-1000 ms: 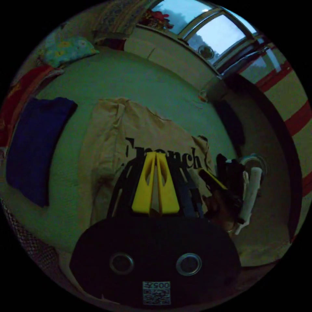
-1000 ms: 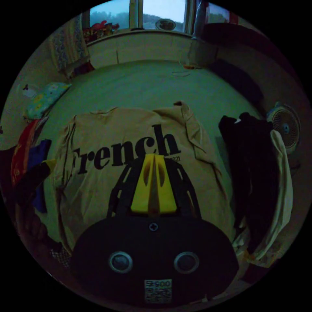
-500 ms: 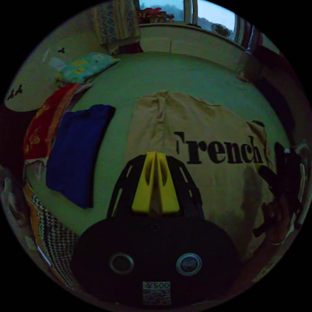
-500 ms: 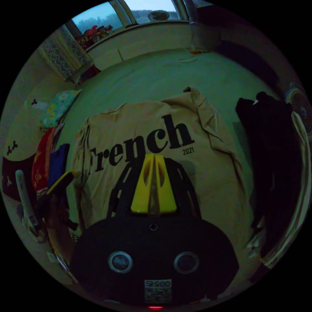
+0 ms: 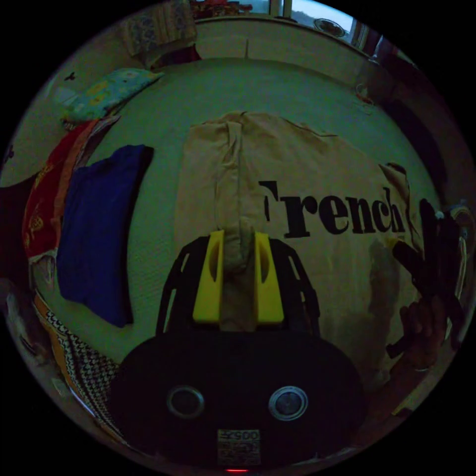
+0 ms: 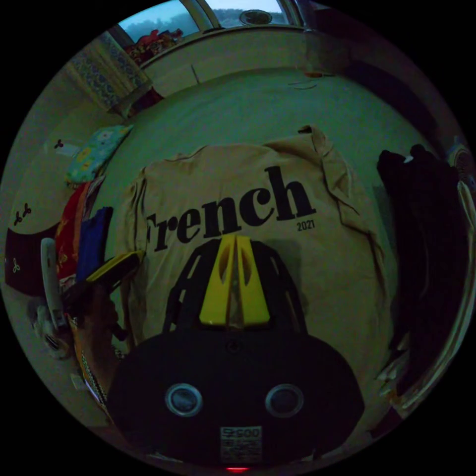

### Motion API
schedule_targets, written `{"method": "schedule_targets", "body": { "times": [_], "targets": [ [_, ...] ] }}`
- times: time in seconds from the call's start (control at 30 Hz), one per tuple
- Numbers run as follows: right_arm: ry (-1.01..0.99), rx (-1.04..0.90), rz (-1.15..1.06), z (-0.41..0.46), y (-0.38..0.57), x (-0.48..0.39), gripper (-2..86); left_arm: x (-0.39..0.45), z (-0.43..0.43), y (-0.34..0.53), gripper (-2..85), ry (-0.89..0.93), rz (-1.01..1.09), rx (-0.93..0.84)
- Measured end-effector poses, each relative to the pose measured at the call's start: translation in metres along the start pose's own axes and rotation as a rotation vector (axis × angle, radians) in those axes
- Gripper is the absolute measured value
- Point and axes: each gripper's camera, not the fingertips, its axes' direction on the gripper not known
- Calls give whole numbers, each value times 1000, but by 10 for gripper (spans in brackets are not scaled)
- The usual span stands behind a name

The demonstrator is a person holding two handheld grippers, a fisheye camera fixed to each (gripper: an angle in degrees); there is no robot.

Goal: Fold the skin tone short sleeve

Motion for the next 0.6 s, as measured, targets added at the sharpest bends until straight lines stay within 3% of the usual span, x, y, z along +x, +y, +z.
{"method": "schedule_targets", "body": {
  "times": [0.27, 0.6],
  "targets": [
    [-3, -19, -9, 38, -30, -25, -11, -27, 15, -12, 82, 30, -10, 0],
    [14, -31, -14, 76, -61, -57, -12, -99, 6, -3, 55, 224, -86, 113]
  ]
}}
